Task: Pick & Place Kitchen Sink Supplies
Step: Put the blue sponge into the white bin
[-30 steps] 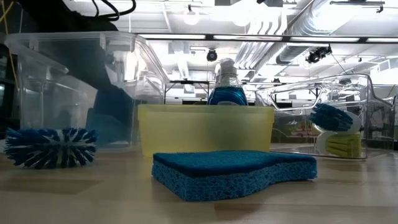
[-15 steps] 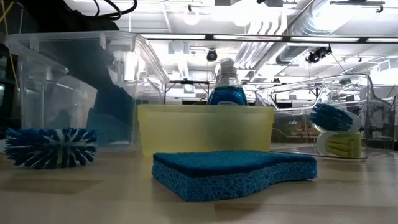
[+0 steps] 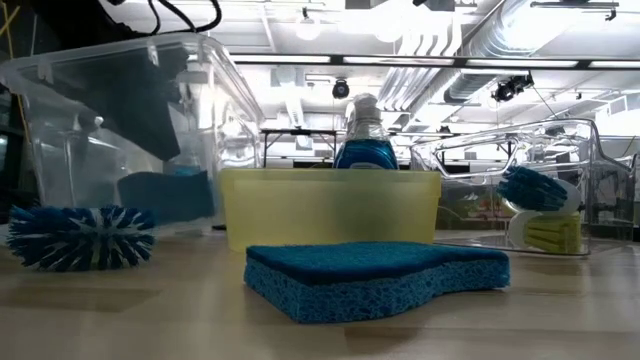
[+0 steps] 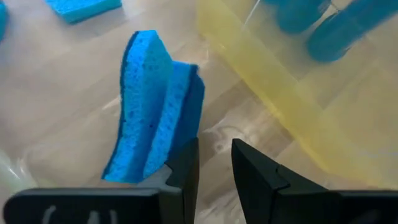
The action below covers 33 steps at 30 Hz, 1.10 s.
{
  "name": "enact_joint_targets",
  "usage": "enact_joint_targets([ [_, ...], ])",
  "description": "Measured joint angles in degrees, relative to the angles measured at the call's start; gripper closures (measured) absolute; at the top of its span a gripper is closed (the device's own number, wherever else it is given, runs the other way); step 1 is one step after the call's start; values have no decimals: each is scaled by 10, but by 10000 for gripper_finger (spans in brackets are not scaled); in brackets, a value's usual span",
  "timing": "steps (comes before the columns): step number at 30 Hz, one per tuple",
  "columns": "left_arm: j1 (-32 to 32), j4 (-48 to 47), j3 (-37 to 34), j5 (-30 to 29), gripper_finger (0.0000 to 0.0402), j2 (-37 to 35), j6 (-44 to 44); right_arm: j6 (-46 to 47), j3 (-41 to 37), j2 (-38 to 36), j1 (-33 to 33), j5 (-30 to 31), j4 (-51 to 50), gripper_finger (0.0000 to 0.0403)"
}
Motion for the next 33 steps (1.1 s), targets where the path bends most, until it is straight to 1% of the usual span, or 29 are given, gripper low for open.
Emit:
enact_joint_targets([
  [5,0,0,6,1,309,0,2,0,0,0,0,0,0,208],
  [11,0,-8,49,-8,309,-1,58,0,0,0,0,0,0,210],
  [17,0,-36,93,-17,309,-1,87,0,0,0,0,0,0,209],
  [24,0,-53,145,-45,309,-1,129,0,0,0,0,0,0,208],
  [28,0,-70,176,-59,309,-2,138,0,0,0,0,-7,0,210],
  [33,0,-72,219,-67,309,-2,182,5,0,0,0,-35,0,208],
])
